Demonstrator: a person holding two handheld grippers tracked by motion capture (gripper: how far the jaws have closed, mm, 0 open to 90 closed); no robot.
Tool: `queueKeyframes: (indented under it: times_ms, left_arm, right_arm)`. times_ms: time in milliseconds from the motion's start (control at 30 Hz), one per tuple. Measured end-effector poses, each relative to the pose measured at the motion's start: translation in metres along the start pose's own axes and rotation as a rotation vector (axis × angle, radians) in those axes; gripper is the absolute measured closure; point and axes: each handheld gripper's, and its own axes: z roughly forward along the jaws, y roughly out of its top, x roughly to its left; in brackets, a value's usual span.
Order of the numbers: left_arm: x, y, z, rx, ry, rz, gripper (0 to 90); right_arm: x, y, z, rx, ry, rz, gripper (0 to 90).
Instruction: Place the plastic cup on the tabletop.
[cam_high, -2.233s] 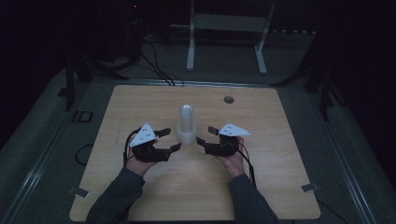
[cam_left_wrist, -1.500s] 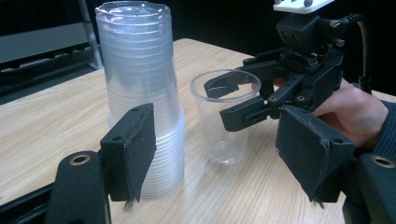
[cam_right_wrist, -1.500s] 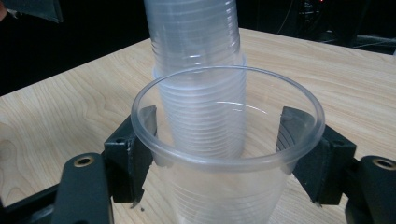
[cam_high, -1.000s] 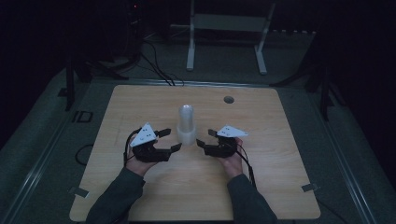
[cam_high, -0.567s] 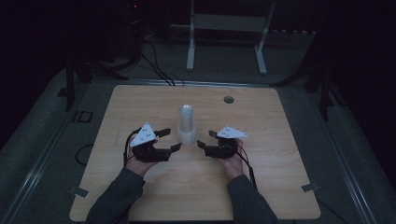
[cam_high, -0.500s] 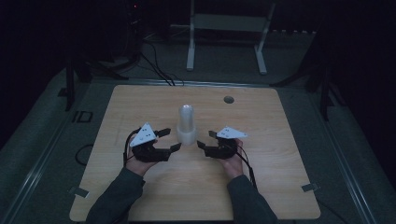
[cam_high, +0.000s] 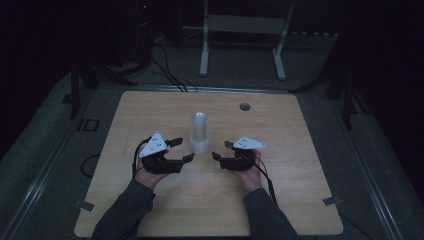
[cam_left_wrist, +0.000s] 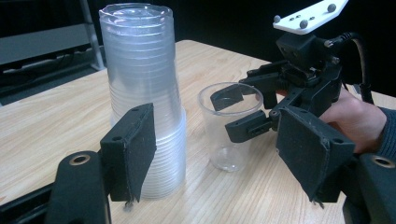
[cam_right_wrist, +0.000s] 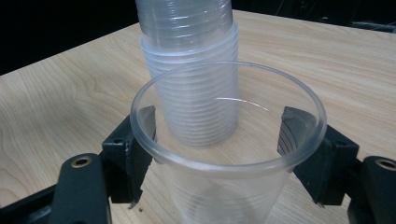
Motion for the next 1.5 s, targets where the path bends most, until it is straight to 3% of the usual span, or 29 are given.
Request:
queueKeyframes:
  times_ms: [200, 833, 1500]
  left_arm:
    - [0.0, 0.0, 0.0, 0.001, -0.001, -0.001, 28.8]
    - [0.0, 0.0, 0.0, 0.003, -0.001, -0.003, 28.8]
    - [0.001, -0.001, 0.0, 0.004, 0.003, -0.004, 28.8]
  right_arm:
    - [0.0, -0.001, -0.002, 0.006, -0.003, -0.003, 27.1]
    - [0.003, -0.005, -0.003, 0.058, 0.005, -0.002, 13.9]
    - [0.006, -0.014, -0.021, 0.057, 0.001, 0.006, 13.1]
